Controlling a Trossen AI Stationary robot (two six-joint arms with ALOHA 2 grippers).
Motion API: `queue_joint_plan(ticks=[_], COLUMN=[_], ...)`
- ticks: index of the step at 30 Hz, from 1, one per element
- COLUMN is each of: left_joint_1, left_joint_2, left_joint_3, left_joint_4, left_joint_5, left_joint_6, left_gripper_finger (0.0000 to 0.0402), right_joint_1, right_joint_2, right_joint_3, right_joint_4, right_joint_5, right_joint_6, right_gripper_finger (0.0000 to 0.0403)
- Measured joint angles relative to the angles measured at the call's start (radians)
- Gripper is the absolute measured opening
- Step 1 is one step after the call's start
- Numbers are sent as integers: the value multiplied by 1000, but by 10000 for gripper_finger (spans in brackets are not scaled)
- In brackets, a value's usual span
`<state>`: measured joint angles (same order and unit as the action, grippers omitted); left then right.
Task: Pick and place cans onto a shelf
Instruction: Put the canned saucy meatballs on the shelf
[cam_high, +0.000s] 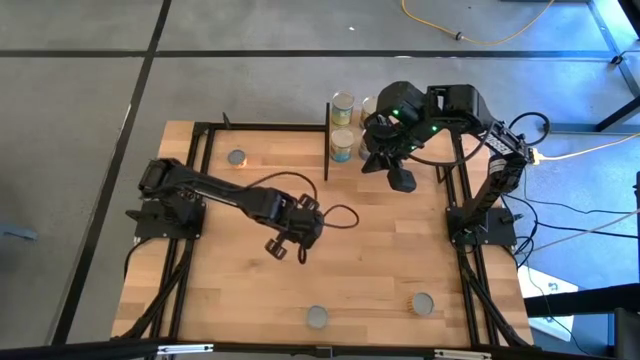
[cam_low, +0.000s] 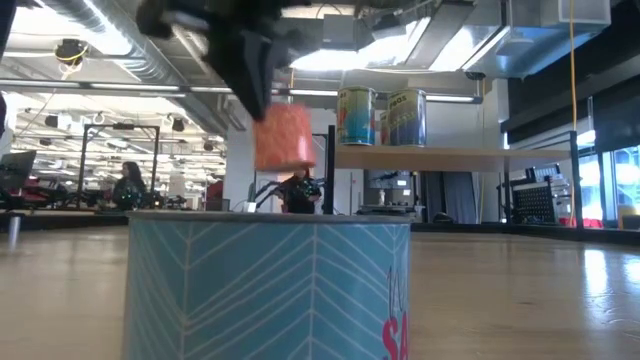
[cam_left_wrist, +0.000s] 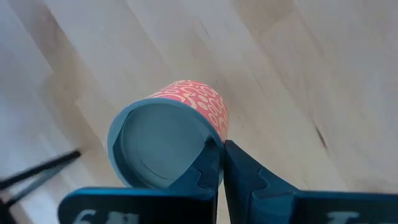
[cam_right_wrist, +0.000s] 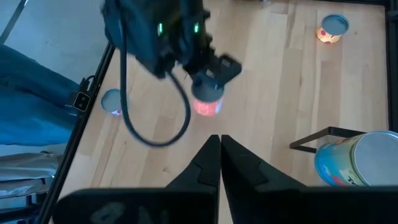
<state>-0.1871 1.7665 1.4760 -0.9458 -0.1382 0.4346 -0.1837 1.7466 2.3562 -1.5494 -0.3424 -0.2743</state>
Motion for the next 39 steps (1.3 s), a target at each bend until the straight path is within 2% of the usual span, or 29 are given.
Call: queue_joint_plan(ticks=[7, 12, 20, 30, 34, 39], left_joint_1=[-5, -13, -14, -24, -26, -26], left_joint_2=[117, 160, 180, 187, 187, 187], left_joint_3=[0, 0, 1, 2, 32, 88], left_joint_4=[27, 60, 71, 86, 72, 67], left_joint_5=[4, 56, 132, 122, 122, 121], left_joint_6=[-10, -38, -203, -314, -378, -381], left_gripper_finger=[0, 0, 15, 19, 20, 21], right_joint_1=[0, 0, 0, 0, 0, 0], right_joint_2=[0, 0, 0, 0, 0, 0], right_joint_3=[0, 0, 0, 0, 0, 0], right_joint_4=[1, 3, 3, 3, 3, 3], right_joint_5=[0, 0, -1, -1, -1, -1], right_joint_6=[0, 0, 0, 0, 0, 0], right_gripper_finger=[16, 16, 16, 16, 16, 16])
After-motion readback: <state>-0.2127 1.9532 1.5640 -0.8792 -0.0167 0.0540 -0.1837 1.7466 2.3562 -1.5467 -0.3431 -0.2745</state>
